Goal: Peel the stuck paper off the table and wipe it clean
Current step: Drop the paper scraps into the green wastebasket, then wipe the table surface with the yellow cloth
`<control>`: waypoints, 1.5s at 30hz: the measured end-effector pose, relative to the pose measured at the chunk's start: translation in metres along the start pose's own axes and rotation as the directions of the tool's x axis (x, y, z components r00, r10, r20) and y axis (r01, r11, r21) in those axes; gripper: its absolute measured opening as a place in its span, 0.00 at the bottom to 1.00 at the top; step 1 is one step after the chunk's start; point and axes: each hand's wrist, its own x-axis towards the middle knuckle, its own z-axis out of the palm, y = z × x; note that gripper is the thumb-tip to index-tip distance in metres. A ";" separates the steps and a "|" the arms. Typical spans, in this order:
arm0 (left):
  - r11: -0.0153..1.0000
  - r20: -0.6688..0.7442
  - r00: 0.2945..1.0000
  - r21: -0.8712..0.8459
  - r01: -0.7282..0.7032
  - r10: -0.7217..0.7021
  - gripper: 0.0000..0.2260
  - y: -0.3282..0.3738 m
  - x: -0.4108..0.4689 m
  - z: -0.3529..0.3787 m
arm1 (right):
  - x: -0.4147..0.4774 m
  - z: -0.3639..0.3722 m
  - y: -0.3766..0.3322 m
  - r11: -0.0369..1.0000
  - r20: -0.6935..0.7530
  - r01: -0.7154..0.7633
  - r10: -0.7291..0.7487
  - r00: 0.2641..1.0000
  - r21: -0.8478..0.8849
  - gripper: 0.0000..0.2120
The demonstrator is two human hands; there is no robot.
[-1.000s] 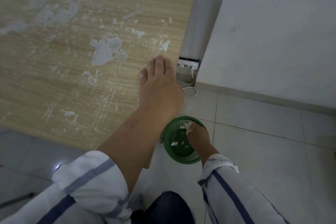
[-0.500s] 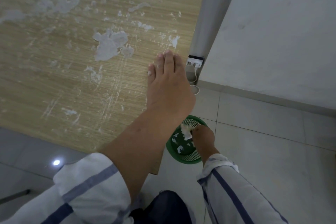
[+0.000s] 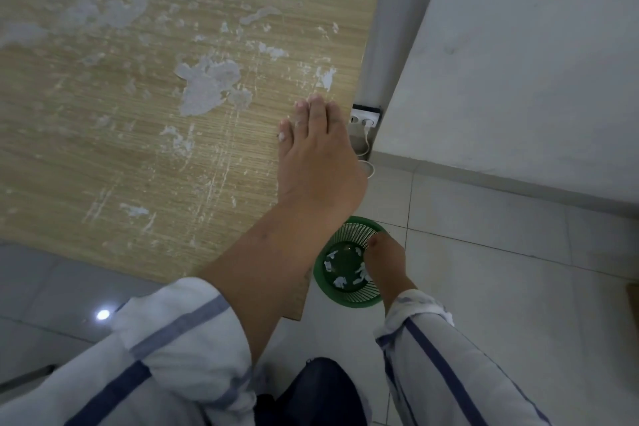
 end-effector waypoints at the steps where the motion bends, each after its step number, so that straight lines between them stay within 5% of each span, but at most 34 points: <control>1: 1.000 0.002 1.000 -0.002 0.003 -0.003 0.31 0.000 0.000 -0.001 | -0.004 -0.004 -0.003 0.999 -0.014 0.011 -0.010 1.000 0.033 0.11; 9: 0.996 0.031 0.999 -0.081 -0.022 0.025 0.25 -0.002 -0.009 -0.014 | -0.077 -0.081 -0.065 0.932 -0.197 0.278 -0.235 0.952 0.232 0.13; 14: 0.999 0.089 0.996 -0.054 -0.002 0.006 0.23 -0.024 -0.040 -0.030 | -0.126 -0.121 -0.100 0.862 -0.332 0.474 -0.400 0.854 0.180 0.10; 18: 0.998 0.203 0.977 -0.017 0.064 -0.059 0.23 -0.046 -0.062 -0.059 | -0.157 -0.136 -0.129 0.805 -0.234 0.593 -0.570 0.788 0.036 0.10; 24: 0.991 0.116 0.986 -0.038 0.125 -0.120 0.23 -0.071 -0.062 -0.129 | -0.190 -0.156 -0.184 0.734 -0.137 0.660 -0.679 0.722 -0.159 0.16; 31: 0.991 -0.049 0.994 -0.101 0.090 -0.096 0.22 -0.141 -0.032 -0.208 | -0.214 -0.149 -0.298 0.671 -0.188 0.720 -0.741 0.644 -0.180 0.16; 45: 0.992 -0.041 0.992 -0.053 0.119 -0.121 0.22 -0.380 0.035 -0.329 | -0.240 -0.048 -0.537 0.714 -0.224 0.698 -0.688 0.690 -0.043 0.16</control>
